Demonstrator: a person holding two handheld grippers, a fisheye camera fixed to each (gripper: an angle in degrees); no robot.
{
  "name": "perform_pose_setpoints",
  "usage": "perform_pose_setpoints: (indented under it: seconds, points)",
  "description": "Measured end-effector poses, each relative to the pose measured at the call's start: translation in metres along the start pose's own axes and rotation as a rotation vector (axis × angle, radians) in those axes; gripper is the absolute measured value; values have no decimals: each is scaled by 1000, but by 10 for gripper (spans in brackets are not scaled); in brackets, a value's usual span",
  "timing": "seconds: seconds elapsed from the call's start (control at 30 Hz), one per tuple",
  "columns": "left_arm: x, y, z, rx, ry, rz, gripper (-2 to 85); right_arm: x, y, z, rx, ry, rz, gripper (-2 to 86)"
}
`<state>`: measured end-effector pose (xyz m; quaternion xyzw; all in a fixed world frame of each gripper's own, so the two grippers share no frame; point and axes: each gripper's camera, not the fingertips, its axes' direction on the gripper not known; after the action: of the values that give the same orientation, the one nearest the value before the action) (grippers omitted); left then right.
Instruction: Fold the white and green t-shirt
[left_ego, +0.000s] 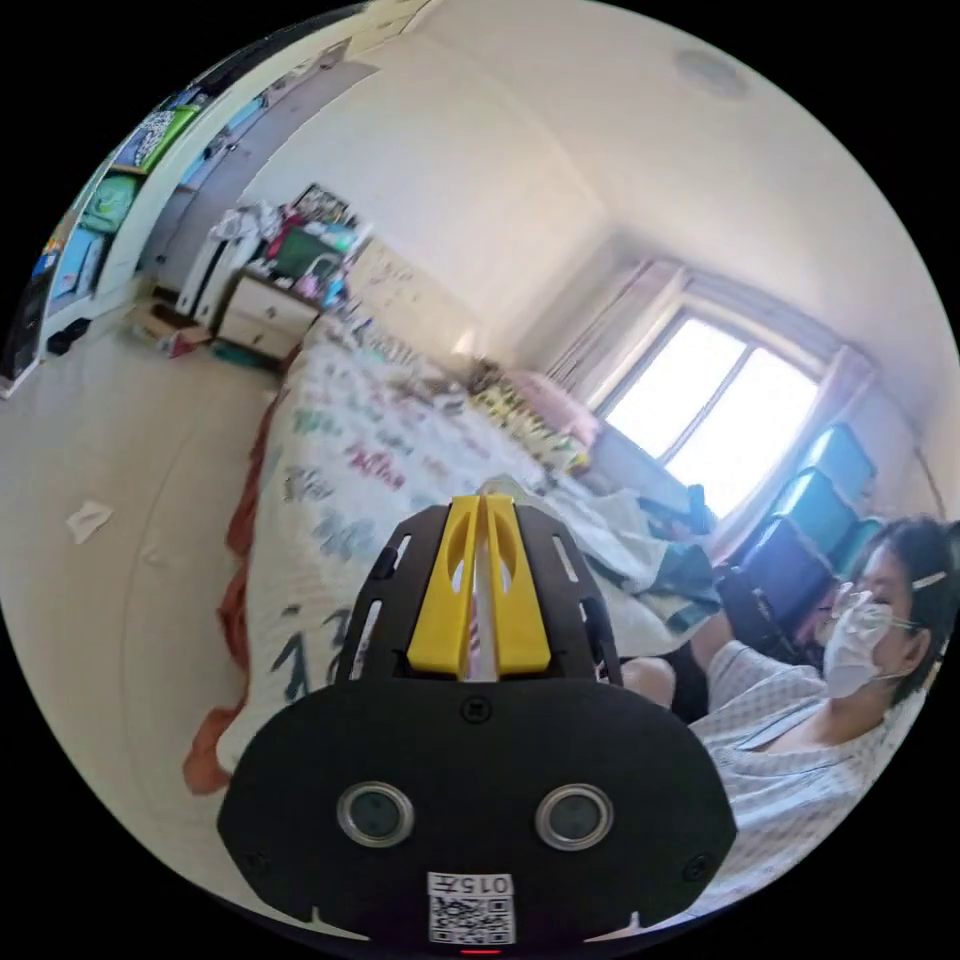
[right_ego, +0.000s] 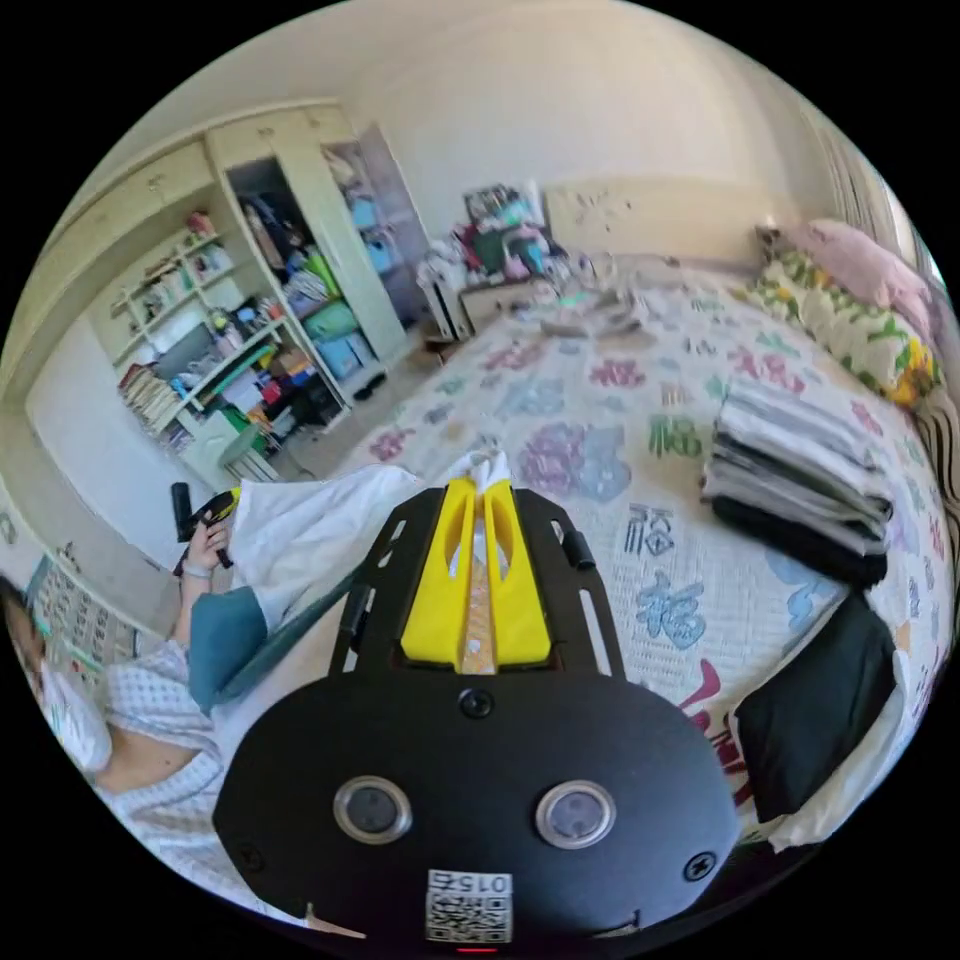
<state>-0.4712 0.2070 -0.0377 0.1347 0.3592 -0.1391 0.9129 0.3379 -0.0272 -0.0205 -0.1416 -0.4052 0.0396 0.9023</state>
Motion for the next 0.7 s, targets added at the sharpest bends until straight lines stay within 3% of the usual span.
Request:
perform_pose_setpoints:
  seconds: [0.13,0.27,0.4,0.53,0.63,0.7]
  points:
    - [12,25,8,-65,-86,87,42,-2,33,16,18,-144,-74,67]
    - [97,14,28,-128,-186,411,71,-30,72,18,-3,-204,-208,80]
    - [188,15,129,-338,4,735,85,-67,93,46,-154,-154,-321,92]
    - [227,39,228,-544,25,880,86,-85,102,81,-334,-117,-375,89]
    - [234,58,278,-600,18,892,81,-94,103,91,-333,-51,-403,44]
    - [242,68,299,-628,6,921,68,-107,95,81,-233,-79,-430,12]
